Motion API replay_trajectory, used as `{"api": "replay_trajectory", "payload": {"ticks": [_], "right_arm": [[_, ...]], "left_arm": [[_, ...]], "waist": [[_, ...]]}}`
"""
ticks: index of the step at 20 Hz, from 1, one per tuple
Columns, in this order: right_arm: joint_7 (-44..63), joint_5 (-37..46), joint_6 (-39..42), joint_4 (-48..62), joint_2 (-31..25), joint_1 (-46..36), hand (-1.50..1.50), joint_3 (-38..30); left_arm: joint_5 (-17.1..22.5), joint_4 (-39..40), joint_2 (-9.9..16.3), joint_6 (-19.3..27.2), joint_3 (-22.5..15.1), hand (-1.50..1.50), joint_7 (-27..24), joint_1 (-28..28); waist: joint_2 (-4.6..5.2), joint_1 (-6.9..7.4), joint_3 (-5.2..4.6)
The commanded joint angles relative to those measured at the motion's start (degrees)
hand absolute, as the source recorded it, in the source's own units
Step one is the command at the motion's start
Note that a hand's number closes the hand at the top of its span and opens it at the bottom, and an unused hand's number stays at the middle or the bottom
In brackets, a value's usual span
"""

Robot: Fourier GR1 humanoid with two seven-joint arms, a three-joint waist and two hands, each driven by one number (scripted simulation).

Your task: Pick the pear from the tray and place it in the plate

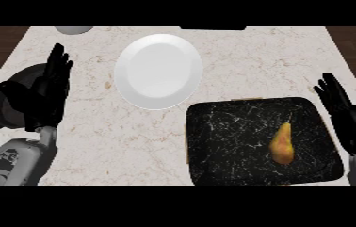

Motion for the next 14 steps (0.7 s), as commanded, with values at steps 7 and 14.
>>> {"api": "replay_trajectory", "payload": {"ticks": [7, 14], "right_arm": [[10.44, 18.92, -17.31, -6.38, -7.03, -5.39, 1.50, 2.89], [3.71, 28.35, -50.00, -14.38, 23.34, -2.59, -1.50, 10.25]], "left_arm": [[0.64, 2.35, 1.43, -8.87, -1.65, 0.00, -6.14, 8.70], [2.05, 7.72, -0.61, -14.68, -1.34, 0.00, -14.94, 12.22]], "waist": [[1.14, -1.48, -2.37], [0.57, -1.22, 0.41]]}}
